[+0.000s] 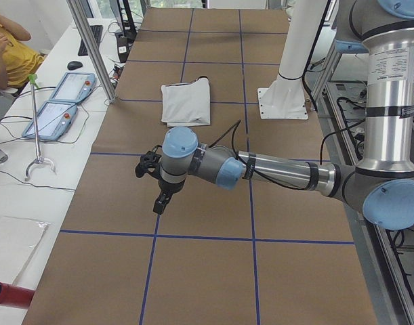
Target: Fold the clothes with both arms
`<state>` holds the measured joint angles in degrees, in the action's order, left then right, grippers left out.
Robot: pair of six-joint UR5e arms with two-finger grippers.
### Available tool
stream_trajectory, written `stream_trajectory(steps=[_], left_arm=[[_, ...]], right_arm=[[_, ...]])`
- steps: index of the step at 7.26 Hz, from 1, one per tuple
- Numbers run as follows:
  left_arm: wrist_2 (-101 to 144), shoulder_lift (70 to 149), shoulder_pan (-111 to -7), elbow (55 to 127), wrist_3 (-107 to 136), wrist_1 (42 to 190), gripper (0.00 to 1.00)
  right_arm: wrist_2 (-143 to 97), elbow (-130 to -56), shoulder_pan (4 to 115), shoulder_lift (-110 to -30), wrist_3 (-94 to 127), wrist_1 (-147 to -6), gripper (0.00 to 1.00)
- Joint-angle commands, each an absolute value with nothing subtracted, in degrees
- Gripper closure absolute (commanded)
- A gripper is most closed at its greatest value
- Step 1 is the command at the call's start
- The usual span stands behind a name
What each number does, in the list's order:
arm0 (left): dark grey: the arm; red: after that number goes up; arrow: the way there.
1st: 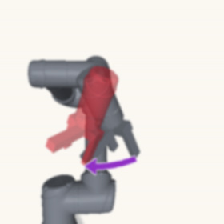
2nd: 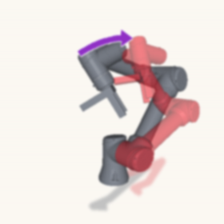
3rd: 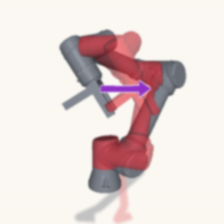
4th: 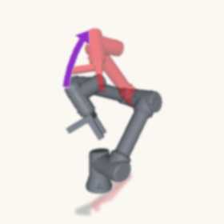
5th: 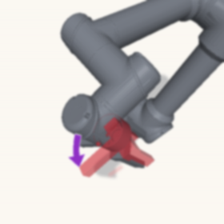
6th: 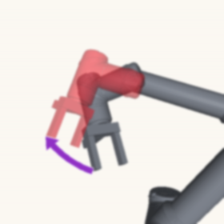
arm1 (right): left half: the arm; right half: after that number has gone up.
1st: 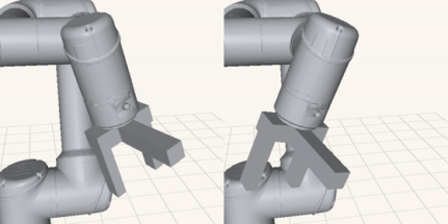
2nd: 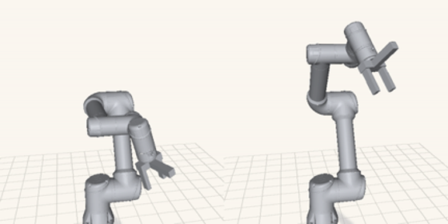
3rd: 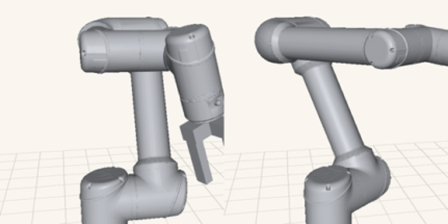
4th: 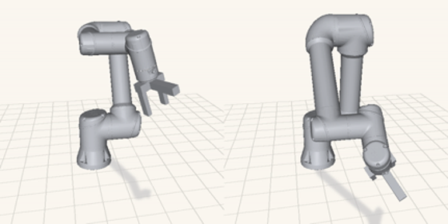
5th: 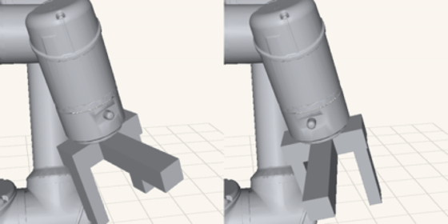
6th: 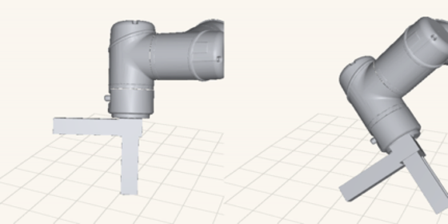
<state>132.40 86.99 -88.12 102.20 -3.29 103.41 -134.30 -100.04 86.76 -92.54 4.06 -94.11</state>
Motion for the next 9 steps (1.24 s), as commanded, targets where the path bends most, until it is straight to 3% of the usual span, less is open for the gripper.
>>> stream_trajectory(steps=[1,9], left_arm=[[132.4,87.7,-88.0,101.0,-3.3,103.7,0.00],[132.5,87.7,-88.1,101.0,-3.3,105.2,0.00]], right_arm=[[-134.5,-98.3,86.7,-92.8,4.2,-89.4,0.00],[-134.6,-98.4,86.8,-92.9,4.1,-86.0,0.00]])
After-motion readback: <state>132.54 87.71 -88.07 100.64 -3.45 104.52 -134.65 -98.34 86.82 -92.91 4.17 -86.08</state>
